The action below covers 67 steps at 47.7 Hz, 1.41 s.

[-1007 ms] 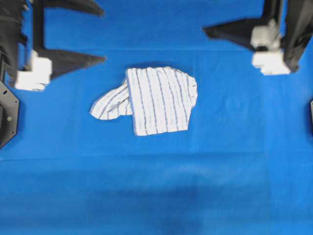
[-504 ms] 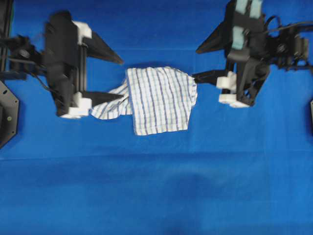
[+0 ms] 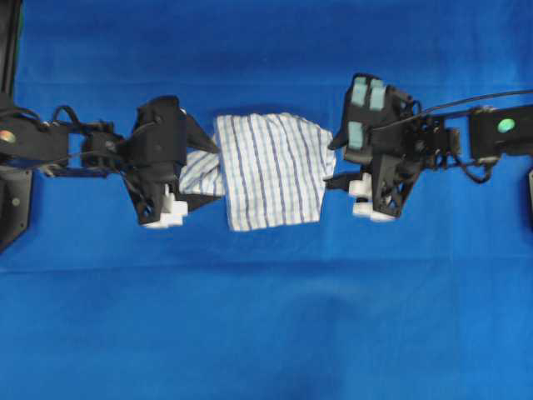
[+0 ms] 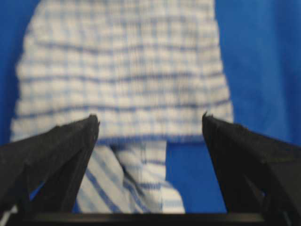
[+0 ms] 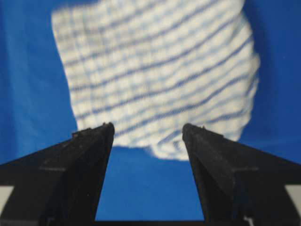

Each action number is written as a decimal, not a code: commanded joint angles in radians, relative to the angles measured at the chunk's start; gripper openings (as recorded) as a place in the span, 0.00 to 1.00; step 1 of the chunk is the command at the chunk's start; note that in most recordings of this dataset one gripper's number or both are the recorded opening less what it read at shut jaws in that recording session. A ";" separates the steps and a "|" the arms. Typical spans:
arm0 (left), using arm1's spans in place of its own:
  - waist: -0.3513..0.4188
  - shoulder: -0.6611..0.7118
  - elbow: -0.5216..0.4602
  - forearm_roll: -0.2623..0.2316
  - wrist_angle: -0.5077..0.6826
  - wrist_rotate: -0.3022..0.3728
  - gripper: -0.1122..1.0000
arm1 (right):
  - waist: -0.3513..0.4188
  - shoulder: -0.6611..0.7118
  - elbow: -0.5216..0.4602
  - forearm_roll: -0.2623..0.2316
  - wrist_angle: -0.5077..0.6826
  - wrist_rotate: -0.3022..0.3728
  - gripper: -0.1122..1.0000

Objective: Lift the towel with both arms.

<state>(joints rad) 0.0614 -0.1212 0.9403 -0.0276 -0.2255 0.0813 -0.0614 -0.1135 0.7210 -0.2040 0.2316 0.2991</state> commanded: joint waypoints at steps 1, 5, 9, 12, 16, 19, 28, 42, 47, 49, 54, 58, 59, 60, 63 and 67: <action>-0.002 0.061 -0.009 -0.002 -0.049 -0.002 0.91 | 0.002 0.032 0.000 -0.002 -0.043 0.006 0.67; -0.002 0.127 -0.020 -0.002 -0.069 -0.002 0.91 | -0.005 0.092 0.005 0.000 -0.078 0.012 0.67; -0.002 0.195 -0.037 0.000 -0.084 -0.002 0.91 | -0.009 0.143 0.003 0.002 -0.109 0.015 0.67; -0.002 0.233 -0.048 -0.002 -0.097 -0.002 0.91 | -0.014 0.178 -0.002 0.002 -0.132 0.017 0.67; -0.002 0.272 -0.058 -0.002 -0.101 -0.002 0.90 | -0.020 0.219 -0.008 0.006 -0.150 0.017 0.67; -0.002 0.287 -0.066 -0.002 -0.101 -0.002 0.89 | -0.023 0.235 -0.008 0.008 -0.153 0.017 0.67; 0.005 0.291 -0.064 -0.005 -0.095 -0.029 0.60 | -0.023 0.252 -0.008 0.005 -0.163 0.014 0.59; 0.006 0.290 -0.067 -0.005 -0.092 -0.051 0.13 | -0.023 0.249 -0.005 0.005 -0.153 0.006 0.19; 0.006 0.278 -0.074 -0.005 -0.081 -0.057 0.13 | -0.023 0.236 -0.008 0.006 -0.147 0.009 0.19; 0.006 0.261 -0.077 -0.005 -0.066 -0.064 0.13 | -0.023 0.219 -0.011 0.008 -0.135 0.009 0.19; 0.006 0.186 -0.094 -0.005 0.011 -0.098 0.13 | -0.017 0.156 -0.026 0.008 -0.081 0.014 0.19; 0.005 0.107 -0.109 -0.005 0.071 -0.117 0.13 | -0.011 0.080 -0.048 0.009 -0.011 0.014 0.19; 0.003 0.087 -0.112 -0.005 0.083 -0.120 0.13 | -0.009 0.060 -0.054 0.009 0.006 0.014 0.19; 0.002 0.066 -0.117 -0.003 0.097 -0.120 0.13 | -0.008 0.041 -0.060 0.008 0.025 0.014 0.19; -0.003 -0.008 -0.137 -0.005 0.153 -0.120 0.13 | -0.005 -0.014 -0.081 0.009 0.078 0.014 0.19; -0.008 -0.091 -0.163 -0.005 0.218 -0.120 0.13 | -0.002 -0.086 -0.112 0.009 0.147 0.012 0.19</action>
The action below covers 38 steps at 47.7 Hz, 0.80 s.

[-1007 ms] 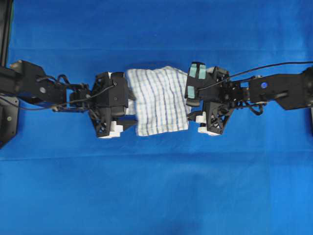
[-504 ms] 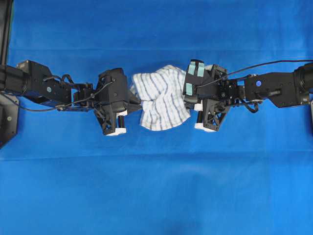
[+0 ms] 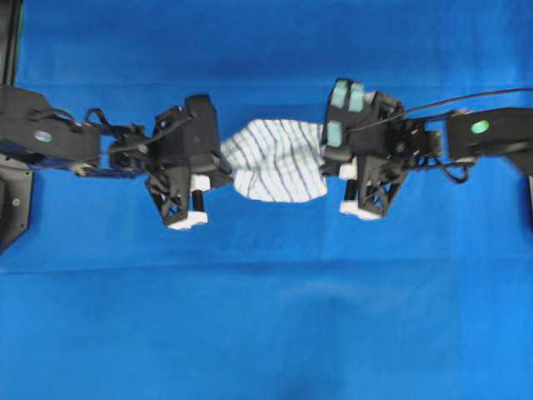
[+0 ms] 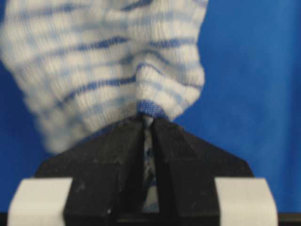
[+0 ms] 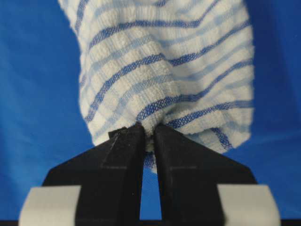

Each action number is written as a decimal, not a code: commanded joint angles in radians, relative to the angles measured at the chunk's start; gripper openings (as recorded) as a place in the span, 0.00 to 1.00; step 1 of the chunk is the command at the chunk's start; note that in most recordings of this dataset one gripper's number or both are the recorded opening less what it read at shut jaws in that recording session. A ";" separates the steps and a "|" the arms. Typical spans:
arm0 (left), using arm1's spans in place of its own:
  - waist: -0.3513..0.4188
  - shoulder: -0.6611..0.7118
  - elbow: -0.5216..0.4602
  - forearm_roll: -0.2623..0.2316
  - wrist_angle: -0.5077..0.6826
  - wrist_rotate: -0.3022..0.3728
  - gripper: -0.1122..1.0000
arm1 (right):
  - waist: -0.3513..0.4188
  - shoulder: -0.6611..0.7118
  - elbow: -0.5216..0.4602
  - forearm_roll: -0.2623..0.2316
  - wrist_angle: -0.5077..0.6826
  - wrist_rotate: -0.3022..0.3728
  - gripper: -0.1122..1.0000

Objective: Lift the towel with both arms.

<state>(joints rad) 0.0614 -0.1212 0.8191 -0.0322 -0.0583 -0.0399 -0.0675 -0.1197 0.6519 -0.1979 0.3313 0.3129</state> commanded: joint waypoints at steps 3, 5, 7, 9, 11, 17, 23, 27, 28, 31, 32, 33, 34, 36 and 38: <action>-0.009 -0.144 -0.063 0.000 0.098 0.002 0.13 | 0.009 -0.138 -0.072 0.003 0.100 -0.005 0.19; -0.009 -0.176 -0.078 0.002 0.130 0.002 0.13 | 0.009 -0.167 -0.089 0.003 0.129 -0.009 0.19; -0.009 -0.213 -0.101 0.000 0.167 0.002 0.13 | 0.009 -0.193 -0.107 0.002 0.155 -0.012 0.19; -0.009 -0.238 -0.117 0.000 0.195 0.002 0.13 | 0.009 -0.218 -0.126 0.000 0.179 -0.015 0.19; -0.009 -0.262 -0.135 0.002 0.219 0.002 0.13 | 0.009 -0.242 -0.146 -0.002 0.202 -0.017 0.19; -0.008 -0.328 -0.196 0.003 0.291 0.011 0.13 | 0.009 -0.299 -0.218 -0.005 0.270 -0.028 0.19; -0.008 -0.373 -0.273 0.006 0.359 0.015 0.13 | 0.009 -0.328 -0.304 -0.005 0.321 -0.054 0.19; -0.009 -0.390 -0.331 0.008 0.403 0.017 0.13 | 0.009 -0.336 -0.367 -0.005 0.348 -0.075 0.19; -0.009 -0.391 -0.347 0.008 0.416 0.017 0.13 | 0.009 -0.336 -0.393 -0.005 0.357 -0.084 0.19; -0.009 -0.399 -0.394 0.009 0.449 0.018 0.13 | 0.009 -0.333 -0.445 -0.005 0.374 -0.104 0.19; -0.009 -0.400 -0.417 0.011 0.465 0.018 0.13 | 0.009 -0.333 -0.460 -0.005 0.379 -0.110 0.19; -0.008 -0.402 -0.431 0.011 0.474 0.018 0.13 | 0.011 -0.331 -0.474 -0.005 0.382 -0.117 0.19; -0.009 -0.402 -0.448 0.014 0.482 0.020 0.13 | 0.011 -0.331 -0.491 -0.005 0.385 -0.124 0.19; -0.008 -0.403 -0.477 0.017 0.497 0.020 0.13 | 0.012 -0.328 -0.515 -0.005 0.390 -0.135 0.19; -0.009 -0.403 -0.505 0.020 0.508 0.028 0.13 | 0.014 -0.325 -0.548 -0.005 0.393 -0.146 0.19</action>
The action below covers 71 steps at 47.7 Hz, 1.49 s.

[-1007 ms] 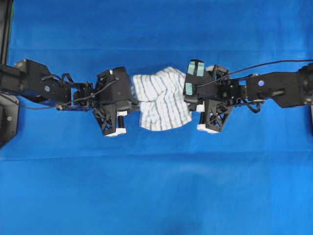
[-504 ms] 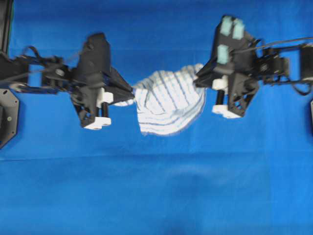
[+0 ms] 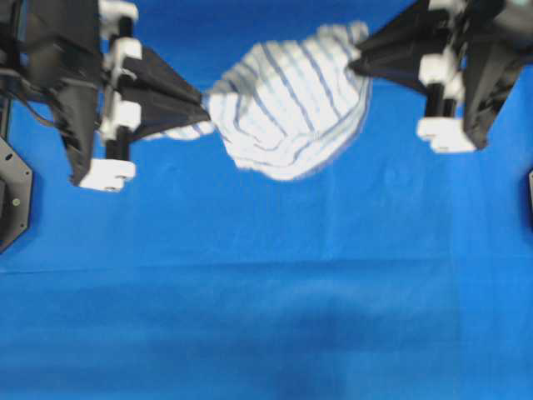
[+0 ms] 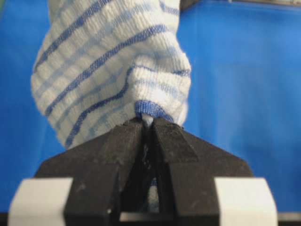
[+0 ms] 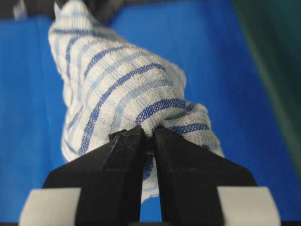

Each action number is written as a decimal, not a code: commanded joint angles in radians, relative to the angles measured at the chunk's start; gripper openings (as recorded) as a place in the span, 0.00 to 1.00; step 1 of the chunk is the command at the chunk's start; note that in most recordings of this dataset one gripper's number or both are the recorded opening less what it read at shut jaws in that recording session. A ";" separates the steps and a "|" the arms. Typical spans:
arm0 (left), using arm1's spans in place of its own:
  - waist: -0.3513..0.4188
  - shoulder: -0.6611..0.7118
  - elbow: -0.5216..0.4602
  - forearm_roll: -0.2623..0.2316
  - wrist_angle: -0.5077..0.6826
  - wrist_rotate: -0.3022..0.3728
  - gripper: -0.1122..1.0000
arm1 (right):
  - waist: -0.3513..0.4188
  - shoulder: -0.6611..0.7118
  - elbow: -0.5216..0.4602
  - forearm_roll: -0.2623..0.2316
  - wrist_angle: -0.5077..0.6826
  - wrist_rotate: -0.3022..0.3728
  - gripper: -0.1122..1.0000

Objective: Lift the towel with both arms.

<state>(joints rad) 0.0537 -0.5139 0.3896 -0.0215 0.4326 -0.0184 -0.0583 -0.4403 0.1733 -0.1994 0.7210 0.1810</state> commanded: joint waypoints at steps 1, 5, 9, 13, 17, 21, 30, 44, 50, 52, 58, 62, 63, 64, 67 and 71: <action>-0.002 -0.012 -0.089 0.011 0.023 0.014 0.13 | 0.005 -0.005 -0.080 -0.003 0.005 -0.017 0.19; -0.002 -0.011 -0.146 0.011 0.060 0.064 0.13 | 0.008 0.000 -0.123 -0.003 0.008 -0.029 0.19; -0.002 -0.009 -0.192 0.012 0.078 0.110 0.13 | 0.008 0.003 -0.158 -0.003 0.014 -0.040 0.19; -0.002 -0.005 -0.227 0.011 0.078 0.138 0.13 | 0.008 0.005 -0.187 -0.003 0.023 -0.046 0.19; 0.000 -0.003 -0.244 0.011 0.071 0.143 0.13 | 0.009 0.009 -0.196 -0.003 0.026 -0.048 0.19; 0.008 -0.003 -0.239 0.012 0.063 0.150 0.13 | 0.012 0.015 -0.196 -0.003 0.026 -0.055 0.19; 0.011 -0.008 -0.235 0.011 0.063 0.152 0.14 | 0.012 0.029 -0.199 -0.002 0.028 -0.100 0.19; 0.015 -0.037 -0.210 0.006 0.038 0.141 0.44 | 0.014 0.029 -0.199 -0.005 0.005 -0.124 0.45; 0.015 -0.057 -0.193 0.006 0.008 0.140 0.79 | 0.012 0.029 -0.199 -0.009 -0.005 -0.123 0.71; 0.015 -0.064 -0.187 0.005 0.000 0.140 0.87 | 0.012 0.029 -0.199 -0.009 -0.006 -0.121 0.72; 0.015 -0.091 -0.155 0.005 -0.017 0.140 0.91 | 0.012 0.029 -0.195 -0.009 -0.006 -0.115 0.69; 0.015 -0.100 -0.121 0.003 -0.034 0.138 0.91 | 0.014 0.029 -0.179 -0.009 -0.006 -0.114 0.69; 0.015 -0.101 -0.110 0.003 -0.041 0.138 0.91 | 0.012 0.029 -0.173 -0.009 -0.006 -0.114 0.69; 0.015 -0.103 -0.098 0.003 -0.051 0.138 0.91 | 0.014 0.029 -0.166 -0.009 -0.006 -0.114 0.69; 0.015 -0.103 -0.055 0.003 -0.084 0.138 0.91 | 0.014 0.029 -0.141 -0.009 -0.012 -0.114 0.69; 0.015 -0.103 -0.005 0.003 -0.126 0.138 0.91 | 0.012 0.029 -0.106 -0.009 -0.034 -0.110 0.69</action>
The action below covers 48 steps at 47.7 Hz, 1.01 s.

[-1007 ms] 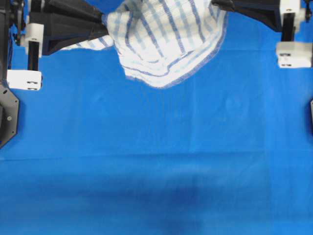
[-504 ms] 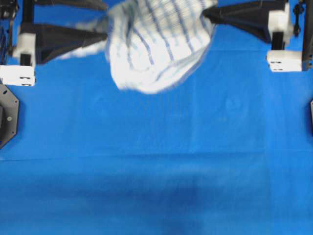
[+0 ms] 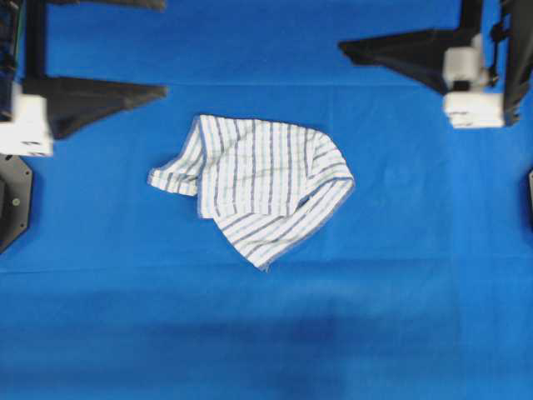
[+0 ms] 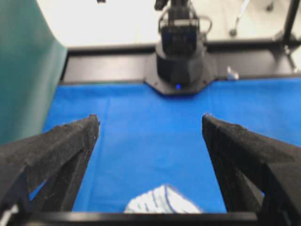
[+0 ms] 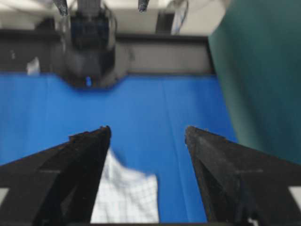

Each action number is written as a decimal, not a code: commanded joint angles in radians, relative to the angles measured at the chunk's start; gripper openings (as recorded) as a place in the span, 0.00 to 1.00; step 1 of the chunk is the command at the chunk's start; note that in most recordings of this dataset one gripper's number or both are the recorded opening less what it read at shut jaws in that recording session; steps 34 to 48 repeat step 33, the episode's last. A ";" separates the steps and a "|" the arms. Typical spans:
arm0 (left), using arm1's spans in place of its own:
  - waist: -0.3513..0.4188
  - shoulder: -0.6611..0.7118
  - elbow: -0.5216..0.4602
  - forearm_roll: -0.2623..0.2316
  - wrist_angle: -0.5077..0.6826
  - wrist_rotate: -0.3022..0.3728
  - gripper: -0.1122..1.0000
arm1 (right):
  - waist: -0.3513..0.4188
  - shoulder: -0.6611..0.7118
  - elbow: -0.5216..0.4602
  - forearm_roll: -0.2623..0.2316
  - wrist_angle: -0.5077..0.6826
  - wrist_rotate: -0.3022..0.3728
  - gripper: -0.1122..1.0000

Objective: Lift the towel with both arms.
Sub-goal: 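Open both grippers, drop the towel, and withdraw outward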

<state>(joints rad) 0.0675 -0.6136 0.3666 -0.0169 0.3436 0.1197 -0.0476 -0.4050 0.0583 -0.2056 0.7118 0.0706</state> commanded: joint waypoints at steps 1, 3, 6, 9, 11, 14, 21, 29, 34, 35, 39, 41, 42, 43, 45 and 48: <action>0.002 -0.003 0.029 -0.002 -0.046 0.000 0.91 | 0.002 -0.008 0.023 -0.002 -0.035 0.000 0.69; 0.002 -0.005 0.048 -0.002 -0.061 0.000 0.91 | 0.003 -0.008 0.040 -0.002 -0.048 0.002 0.69; 0.002 -0.005 0.074 -0.002 -0.078 0.000 0.91 | 0.002 -0.009 0.064 -0.002 -0.066 0.009 0.69; 0.002 -0.005 0.098 -0.002 -0.091 -0.002 0.91 | 0.002 -0.012 0.089 -0.002 -0.086 0.020 0.69; 0.002 -0.005 0.115 -0.003 -0.098 -0.002 0.91 | 0.002 -0.014 0.106 -0.003 -0.098 0.023 0.69; 0.002 -0.002 0.143 -0.003 -0.112 -0.003 0.91 | 0.003 -0.017 0.141 -0.002 -0.118 0.026 0.69; 0.002 0.003 0.213 -0.005 -0.169 -0.029 0.91 | 0.002 -0.020 0.227 -0.002 -0.172 0.043 0.69; 0.002 0.005 0.293 -0.005 -0.224 -0.051 0.91 | -0.003 -0.029 0.328 -0.002 -0.244 0.084 0.69; 0.002 0.009 0.348 -0.005 -0.273 -0.051 0.91 | -0.008 -0.034 0.377 -0.002 -0.285 0.091 0.69; 0.002 0.009 0.348 -0.005 -0.273 -0.051 0.91 | -0.008 -0.034 0.377 -0.002 -0.285 0.091 0.69; 0.002 0.009 0.348 -0.005 -0.273 -0.051 0.91 | -0.008 -0.034 0.377 -0.002 -0.285 0.091 0.69; 0.002 0.009 0.348 -0.005 -0.273 -0.051 0.91 | -0.008 -0.034 0.377 -0.002 -0.285 0.091 0.69; 0.002 0.009 0.348 -0.005 -0.273 -0.051 0.91 | -0.008 -0.034 0.377 -0.002 -0.285 0.091 0.69; 0.002 0.009 0.348 -0.005 -0.273 -0.051 0.91 | -0.008 -0.034 0.377 -0.002 -0.285 0.091 0.69; 0.002 0.009 0.348 -0.005 -0.273 -0.051 0.91 | -0.008 -0.034 0.377 -0.002 -0.285 0.091 0.69; 0.002 0.009 0.348 -0.005 -0.273 -0.051 0.91 | -0.008 -0.034 0.377 -0.002 -0.285 0.091 0.69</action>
